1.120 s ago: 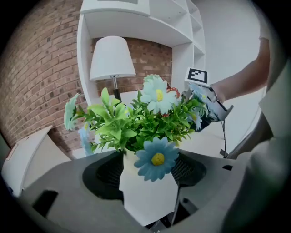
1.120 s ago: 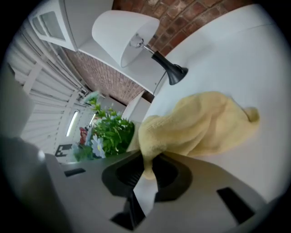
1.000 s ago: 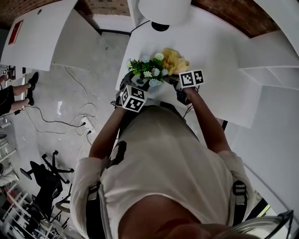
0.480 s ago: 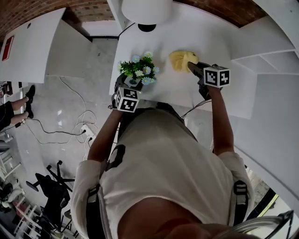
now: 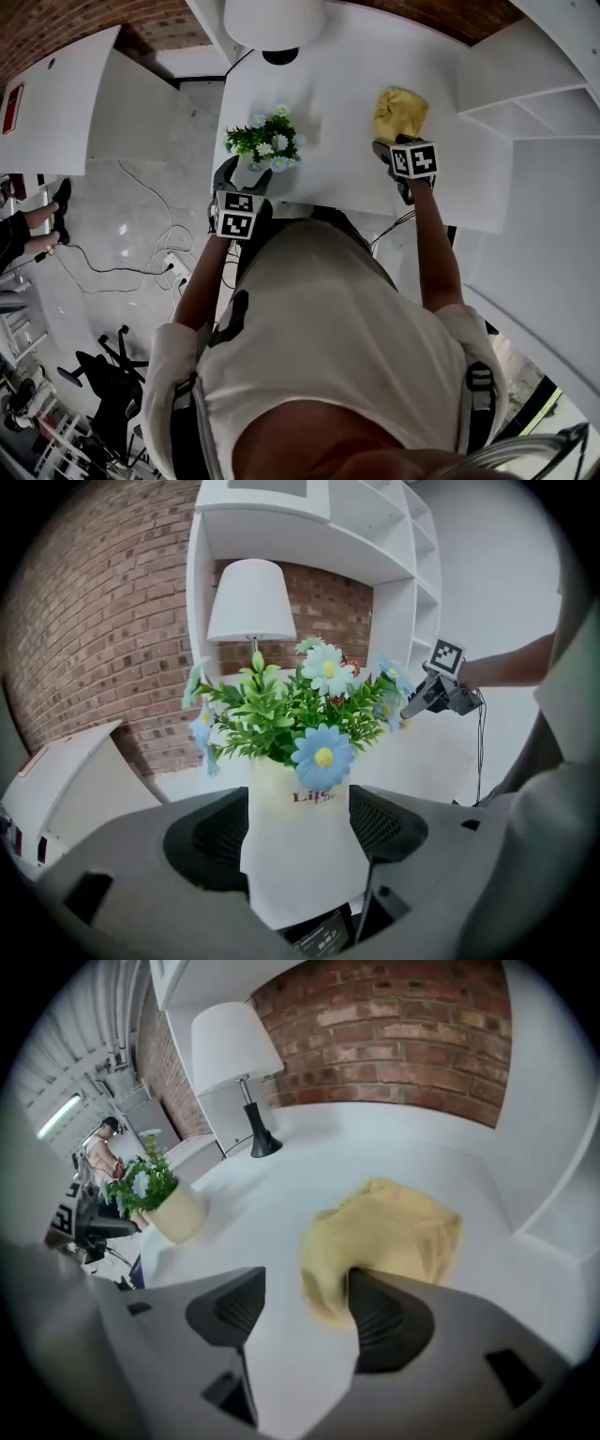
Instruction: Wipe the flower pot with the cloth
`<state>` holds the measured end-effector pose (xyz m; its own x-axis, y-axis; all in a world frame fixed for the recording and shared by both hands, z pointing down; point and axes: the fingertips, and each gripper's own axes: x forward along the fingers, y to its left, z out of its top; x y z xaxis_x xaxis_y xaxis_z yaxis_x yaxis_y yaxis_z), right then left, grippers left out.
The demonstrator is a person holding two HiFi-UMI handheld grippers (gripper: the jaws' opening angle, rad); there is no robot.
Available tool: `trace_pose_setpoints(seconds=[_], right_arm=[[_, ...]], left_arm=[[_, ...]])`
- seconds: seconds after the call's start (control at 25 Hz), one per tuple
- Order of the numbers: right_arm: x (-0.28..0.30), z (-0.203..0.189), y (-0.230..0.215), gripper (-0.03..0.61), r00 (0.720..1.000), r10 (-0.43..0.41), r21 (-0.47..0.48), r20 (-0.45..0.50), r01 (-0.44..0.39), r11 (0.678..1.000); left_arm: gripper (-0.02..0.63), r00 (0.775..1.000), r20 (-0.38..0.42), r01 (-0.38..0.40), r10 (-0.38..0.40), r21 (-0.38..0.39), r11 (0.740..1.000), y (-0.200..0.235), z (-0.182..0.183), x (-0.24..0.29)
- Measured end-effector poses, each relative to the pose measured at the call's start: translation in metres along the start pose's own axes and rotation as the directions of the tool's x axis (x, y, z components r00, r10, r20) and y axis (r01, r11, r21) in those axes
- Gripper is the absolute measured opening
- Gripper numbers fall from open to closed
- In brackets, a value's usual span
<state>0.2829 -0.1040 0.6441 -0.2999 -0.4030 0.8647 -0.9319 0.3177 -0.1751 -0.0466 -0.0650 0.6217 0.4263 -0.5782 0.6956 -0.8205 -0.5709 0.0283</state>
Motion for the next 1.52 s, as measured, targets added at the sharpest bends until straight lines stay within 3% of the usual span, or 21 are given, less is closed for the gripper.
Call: trace_pose_setpoints(seconds=[0.12,0.2,0.28,0.36,0.4,0.44,0.56,0.64,0.84,1.04,1.16,1.36,1.52], right_arm=[[-0.011,-0.002,0.008,0.281,0.996,0.048,0.029,0.076,-0.051,0.998],[-0.025,0.011,0.03,0.208,0.973,0.169,0.075,0.159,-0.183,0.98],[-0.043,0.029,0.063,0.011,0.898,0.348,0.142,0.268,-0.394,0.908],[-0.059,0.044,0.094,0.011,0.789,0.5,0.182,0.357,-0.583,0.791],[-0.064,0.048,0.105,0.011,0.751,0.542,0.18,0.378,-0.634,0.752],[-0.066,0.049,0.113,0.011,0.733,0.564,0.166,0.381,-0.654,0.738],[-0.059,0.038,0.118,0.011,0.755,0.575,0.112,0.316,-0.631,0.767],[-0.061,0.032,0.124,0.011,0.74,0.605,0.096,0.295,-0.653,0.752],[-0.076,0.024,0.16,0.011,0.599,0.742,0.161,0.302,-0.799,0.579],[-0.096,0.011,0.215,0.011,0.501,0.818,0.161,0.283,-0.866,0.474],[-0.102,0.0,0.24,0.011,0.501,0.815,0.173,0.293,-0.866,0.47],[-0.11,-0.018,0.275,0.011,0.569,0.772,0.17,0.283,-0.822,0.543],[-0.127,-0.035,0.322,0.011,0.572,0.776,0.082,0.267,-0.816,0.573]], left_arm=[[0.331,0.999,-0.006,-0.032,0.032,-0.034,0.999,0.01,-0.002,-0.016],[0.331,0.998,0.015,-0.055,0.056,-0.072,0.996,0.019,0.002,-0.029],[0.33,0.996,0.039,-0.081,0.085,-0.103,0.991,0.029,0.007,-0.041],[0.238,0.992,0.056,-0.108,0.115,-0.117,0.987,0.035,0.013,-0.051],[0.21,0.99,0.061,-0.118,0.126,-0.122,0.986,0.037,0.016,-0.057],[0.163,0.989,0.065,-0.126,0.135,-0.128,0.984,0.036,0.018,-0.062],[0.057,0.985,0.068,-0.147,0.158,-0.143,0.979,0.026,0.022,-0.073],[0.028,0.986,0.088,-0.123,0.138,-0.163,0.979,0.01,0.028,-0.08],[0.021,0.986,0.167,0.03,0.01,-0.239,0.971,-0.036,0.045,-0.091],[0.021,0.968,0.234,0.155,-0.087,-0.292,0.944,-0.055,0.046,-0.108],[0.021,0.966,0.232,0.172,-0.11,-0.267,0.948,-0.056,0.035,-0.118],[0.021,0.942,0.284,0.248,-0.177,-0.239,0.939,-0.06,0.021,-0.133],[0.021,0.947,0.27,0.229,-0.175,-0.183,0.956,-0.033,-0.005,-0.152]])
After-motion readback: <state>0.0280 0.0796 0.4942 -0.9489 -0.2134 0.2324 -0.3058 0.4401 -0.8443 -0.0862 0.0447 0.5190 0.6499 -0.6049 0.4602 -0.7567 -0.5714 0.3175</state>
